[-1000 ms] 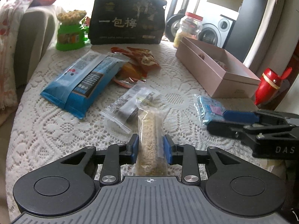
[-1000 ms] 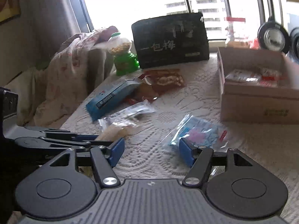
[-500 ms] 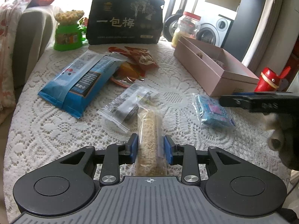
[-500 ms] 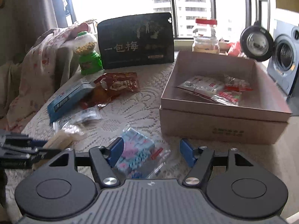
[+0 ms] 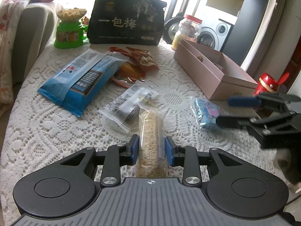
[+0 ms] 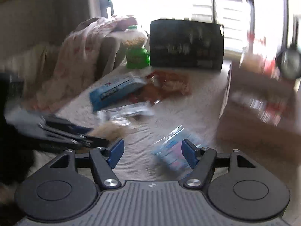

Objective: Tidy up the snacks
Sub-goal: 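Lift the grain bar pack with the left tool while the right tool lifts the candy bag, then carry the grain bar pack and candy bag into the pink box and open both tools, then grasp the blue-white snack bag with the left tool while the right tool grasps the clear wrapped bar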

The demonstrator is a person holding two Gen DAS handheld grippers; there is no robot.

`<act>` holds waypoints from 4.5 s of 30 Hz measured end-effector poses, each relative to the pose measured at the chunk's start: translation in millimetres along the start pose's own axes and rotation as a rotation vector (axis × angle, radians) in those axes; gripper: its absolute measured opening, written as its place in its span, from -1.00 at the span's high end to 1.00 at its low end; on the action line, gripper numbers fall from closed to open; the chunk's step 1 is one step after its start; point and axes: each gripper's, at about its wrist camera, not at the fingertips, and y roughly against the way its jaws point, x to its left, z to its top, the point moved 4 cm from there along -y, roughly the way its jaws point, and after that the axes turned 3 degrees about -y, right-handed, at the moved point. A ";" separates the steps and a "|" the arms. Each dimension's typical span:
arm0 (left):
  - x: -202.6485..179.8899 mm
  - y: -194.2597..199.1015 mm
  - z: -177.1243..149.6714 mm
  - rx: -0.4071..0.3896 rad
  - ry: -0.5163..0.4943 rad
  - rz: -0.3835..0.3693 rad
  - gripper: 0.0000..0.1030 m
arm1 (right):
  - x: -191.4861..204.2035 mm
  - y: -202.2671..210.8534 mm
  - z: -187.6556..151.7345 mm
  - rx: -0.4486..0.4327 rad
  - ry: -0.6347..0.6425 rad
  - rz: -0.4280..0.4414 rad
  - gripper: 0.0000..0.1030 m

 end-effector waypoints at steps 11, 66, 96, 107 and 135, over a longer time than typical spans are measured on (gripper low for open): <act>3.6 1.7 -1.4 -0.006 0.025 -0.018 0.33 | -69.2 -37.1 -0.5 0.134 -0.420 0.062 0.33; -124.3 0.6 48.8 -0.063 -0.073 -0.320 0.36 | -76.2 97.4 -31.4 -0.049 -0.220 -0.181 -0.15; -176.2 -182.8 225.1 -0.071 -0.109 -0.242 0.33 | -191.7 -10.1 34.3 -0.080 -0.402 -0.363 -0.21; -61.4 -82.4 173.0 -0.171 -0.121 -0.111 0.33 | -99.2 -4.5 62.1 -0.148 -0.258 -0.195 -0.22; 107.6 -81.1 110.4 -0.071 0.105 -0.045 0.28 | 9.9 -108.1 34.2 0.086 -0.219 0.078 -0.37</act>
